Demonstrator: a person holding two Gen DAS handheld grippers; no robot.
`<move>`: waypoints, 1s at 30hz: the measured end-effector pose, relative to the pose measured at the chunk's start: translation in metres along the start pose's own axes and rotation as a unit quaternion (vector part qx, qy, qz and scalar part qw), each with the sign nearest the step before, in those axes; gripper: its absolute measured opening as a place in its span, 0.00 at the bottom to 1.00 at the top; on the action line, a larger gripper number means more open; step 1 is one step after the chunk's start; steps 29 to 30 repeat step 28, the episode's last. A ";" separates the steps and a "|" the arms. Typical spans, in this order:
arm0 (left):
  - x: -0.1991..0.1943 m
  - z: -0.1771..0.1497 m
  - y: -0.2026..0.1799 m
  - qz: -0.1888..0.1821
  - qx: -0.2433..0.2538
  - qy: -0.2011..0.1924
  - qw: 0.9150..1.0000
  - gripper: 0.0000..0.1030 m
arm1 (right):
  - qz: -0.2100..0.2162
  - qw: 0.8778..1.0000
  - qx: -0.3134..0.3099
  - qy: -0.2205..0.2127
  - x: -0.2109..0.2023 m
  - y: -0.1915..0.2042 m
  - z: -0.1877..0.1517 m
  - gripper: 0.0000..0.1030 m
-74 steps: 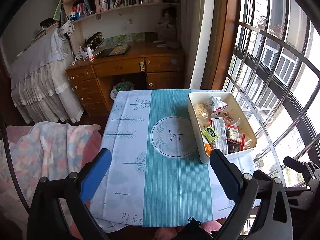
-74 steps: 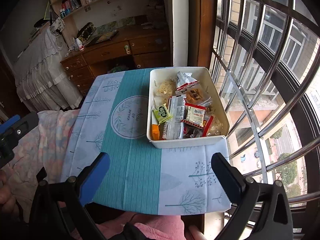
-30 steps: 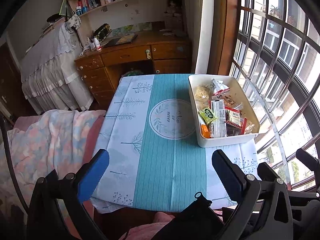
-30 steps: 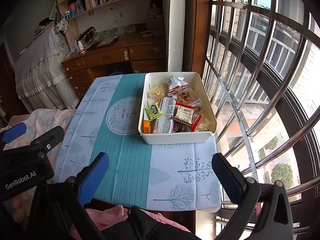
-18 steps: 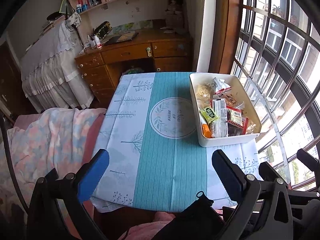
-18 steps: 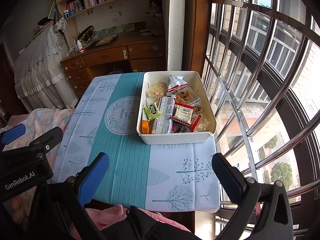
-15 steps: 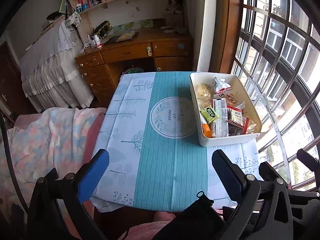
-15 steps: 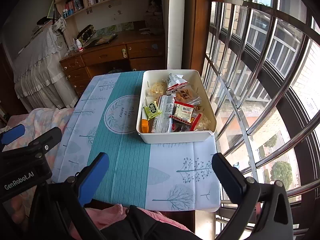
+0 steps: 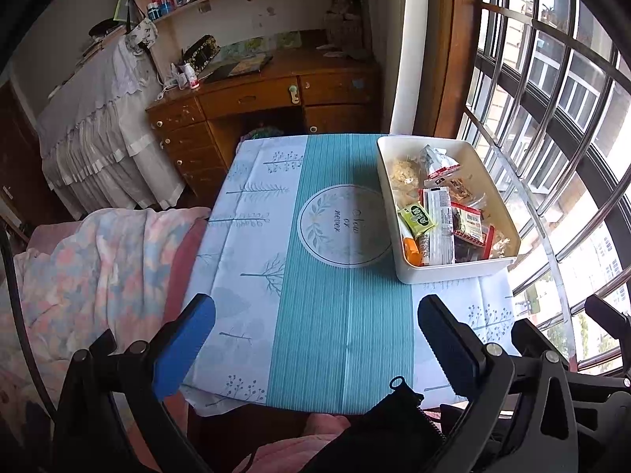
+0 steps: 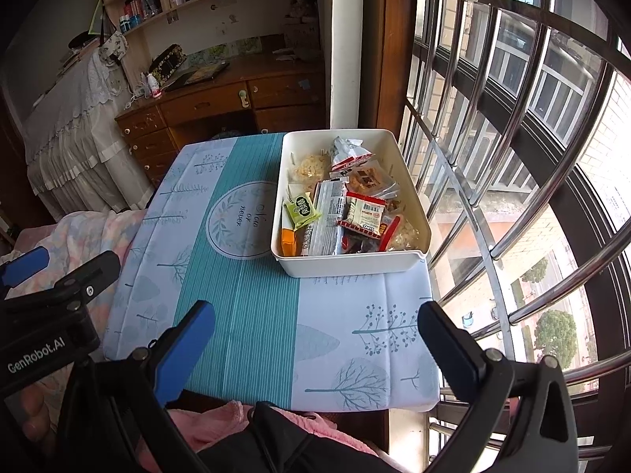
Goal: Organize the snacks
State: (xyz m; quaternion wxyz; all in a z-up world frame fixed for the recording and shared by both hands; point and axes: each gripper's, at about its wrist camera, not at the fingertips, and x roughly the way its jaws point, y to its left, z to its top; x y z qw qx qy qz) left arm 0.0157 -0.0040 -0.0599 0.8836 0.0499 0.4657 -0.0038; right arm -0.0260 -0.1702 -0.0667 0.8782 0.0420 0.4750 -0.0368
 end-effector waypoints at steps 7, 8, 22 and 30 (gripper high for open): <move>0.001 -0.001 0.002 0.000 0.001 0.001 1.000 0.99 | -0.001 1.000 0.002 0.006 0.002 0.003 0.000 1.00; 0.001 0.000 0.001 0.000 0.001 0.001 1.000 0.99 | -0.002 1.000 0.002 0.007 0.003 0.004 0.000 1.00; 0.004 -0.001 0.005 -0.003 0.001 0.004 1.000 0.99 | -0.004 1.000 0.003 0.012 0.006 0.007 0.001 1.00; 0.009 -0.003 0.010 -0.008 0.005 0.010 1.000 0.99 | -0.007 1.000 0.004 0.016 0.008 0.009 0.000 1.00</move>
